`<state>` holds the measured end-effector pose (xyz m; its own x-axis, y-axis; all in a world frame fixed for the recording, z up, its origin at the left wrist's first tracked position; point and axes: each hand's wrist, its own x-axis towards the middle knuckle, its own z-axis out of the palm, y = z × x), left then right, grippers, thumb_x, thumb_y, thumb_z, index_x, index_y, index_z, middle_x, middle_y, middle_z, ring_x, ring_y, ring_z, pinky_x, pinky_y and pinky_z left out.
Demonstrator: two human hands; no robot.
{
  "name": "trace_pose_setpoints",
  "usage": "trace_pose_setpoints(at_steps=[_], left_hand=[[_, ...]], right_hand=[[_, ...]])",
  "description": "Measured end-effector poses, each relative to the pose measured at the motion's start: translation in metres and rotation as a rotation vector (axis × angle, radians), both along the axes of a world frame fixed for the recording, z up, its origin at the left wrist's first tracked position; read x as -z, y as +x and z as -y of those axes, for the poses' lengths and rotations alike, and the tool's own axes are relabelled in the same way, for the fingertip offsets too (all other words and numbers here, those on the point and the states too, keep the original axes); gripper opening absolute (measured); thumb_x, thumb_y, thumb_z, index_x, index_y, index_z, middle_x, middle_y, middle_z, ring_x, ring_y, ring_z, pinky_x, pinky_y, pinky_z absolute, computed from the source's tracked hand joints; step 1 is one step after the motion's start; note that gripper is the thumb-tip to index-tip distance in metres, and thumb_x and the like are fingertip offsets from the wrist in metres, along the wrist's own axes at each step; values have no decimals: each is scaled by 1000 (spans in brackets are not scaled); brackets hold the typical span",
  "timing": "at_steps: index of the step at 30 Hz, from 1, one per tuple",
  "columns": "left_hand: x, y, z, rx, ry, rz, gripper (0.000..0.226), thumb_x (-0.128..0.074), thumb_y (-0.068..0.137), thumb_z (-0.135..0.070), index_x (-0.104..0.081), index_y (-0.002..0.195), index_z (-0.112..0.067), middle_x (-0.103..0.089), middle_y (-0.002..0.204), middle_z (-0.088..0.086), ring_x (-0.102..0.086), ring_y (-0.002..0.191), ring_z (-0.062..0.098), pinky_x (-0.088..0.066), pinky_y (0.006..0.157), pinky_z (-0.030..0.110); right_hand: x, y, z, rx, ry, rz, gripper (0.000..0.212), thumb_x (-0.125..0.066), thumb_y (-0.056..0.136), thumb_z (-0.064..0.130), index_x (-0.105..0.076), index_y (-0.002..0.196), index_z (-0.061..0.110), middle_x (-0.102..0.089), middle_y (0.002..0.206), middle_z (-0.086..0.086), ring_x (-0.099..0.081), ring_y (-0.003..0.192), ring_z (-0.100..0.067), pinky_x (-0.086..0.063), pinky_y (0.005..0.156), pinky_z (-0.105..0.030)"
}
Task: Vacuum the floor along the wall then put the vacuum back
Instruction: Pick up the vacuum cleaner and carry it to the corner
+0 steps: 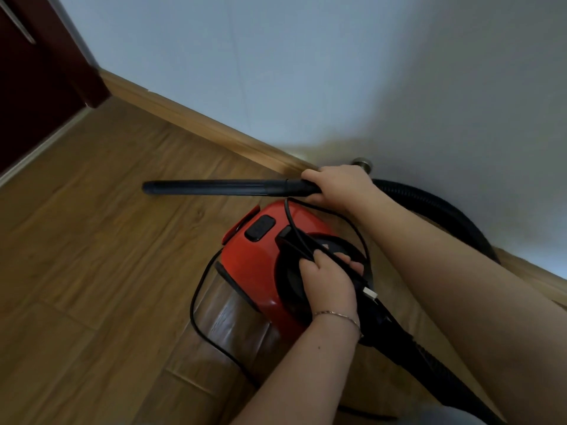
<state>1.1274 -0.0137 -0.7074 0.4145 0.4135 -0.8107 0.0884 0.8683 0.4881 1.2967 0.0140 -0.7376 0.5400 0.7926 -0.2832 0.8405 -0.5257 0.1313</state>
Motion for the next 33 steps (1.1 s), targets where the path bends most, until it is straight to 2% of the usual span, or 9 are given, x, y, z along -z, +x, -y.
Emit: trace_pose_setpoints(at_steps=[2,5,6,9,15,20,24,28,33], left_hand=[[4,-1,-1,-4,14,3,19,-34,97,-16,-44,81,-12,-53,58,5,-52,42,18,-47,55,28],[7,-3,-3,14,67,-50,17,-38,93,-22,-47,81,-16,-61,74,10,-65,66,30,-55,71,40],[6,-4,-4,14,65,-55,17,-37,94,-22,-48,83,-15,-60,77,11,-64,66,29,-55,71,40],[-7,-8,-12,-33,25,-33,16,-31,98,-16,-44,91,-9,-48,65,6,-46,38,14,-45,48,25],[-49,-36,-30,13,106,-100,16,-30,98,-15,-45,95,-8,-45,61,3,-39,42,15,-37,42,26],[-145,-64,-45,48,201,-118,21,-32,99,-16,-47,84,-11,-46,59,2,-41,39,12,-38,39,24],[-244,-95,-61,75,267,-134,23,-32,99,-16,-47,82,-11,-48,57,2,-41,37,12,-39,39,25],[-346,-133,-75,74,331,-143,24,-31,100,-17,-45,82,-10,-47,57,3,-40,34,11,-37,40,26],[-450,-179,-88,-21,419,-179,24,-31,99,-18,-45,81,-11,-49,57,2,-42,38,14,-36,38,26]], right_hand=[[-11,-5,13,7,-2,11,38,-45,92,53,-43,115,22,-60,96,-5,-61,83,-28,-47,59,-35],[-26,-19,30,120,-8,-53,37,-46,93,50,-43,106,16,-55,95,-4,-59,86,-30,-44,62,-37],[-32,-25,34,161,-6,-113,33,-47,94,48,-42,103,16,-53,95,-4,-59,89,-30,-44,65,-36],[-53,-40,43,241,26,-303,26,-50,94,40,-40,98,16,-51,96,-5,-55,90,-27,-38,70,-33],[-133,-60,43,246,100,-382,38,-53,89,53,-56,106,19,-62,89,-4,-58,76,-20,-43,60,-31],[-215,-99,42,318,147,-349,34,-48,90,56,-54,111,29,-60,90,2,-56,77,-19,-41,61,-29],[-302,-128,36,307,213,-419,26,-49,94,45,-54,109,24,-57,85,4,-54,76,-17,-38,61,-29],[-402,-150,26,279,263,-523,19,-49,93,44,-54,99,26,-63,84,-2,-55,79,-19,-45,65,-35],[-509,-190,12,164,325,-491,22,-51,92,45,-58,102,27,-64,82,1,-60,77,-20,-47,66,-34]])
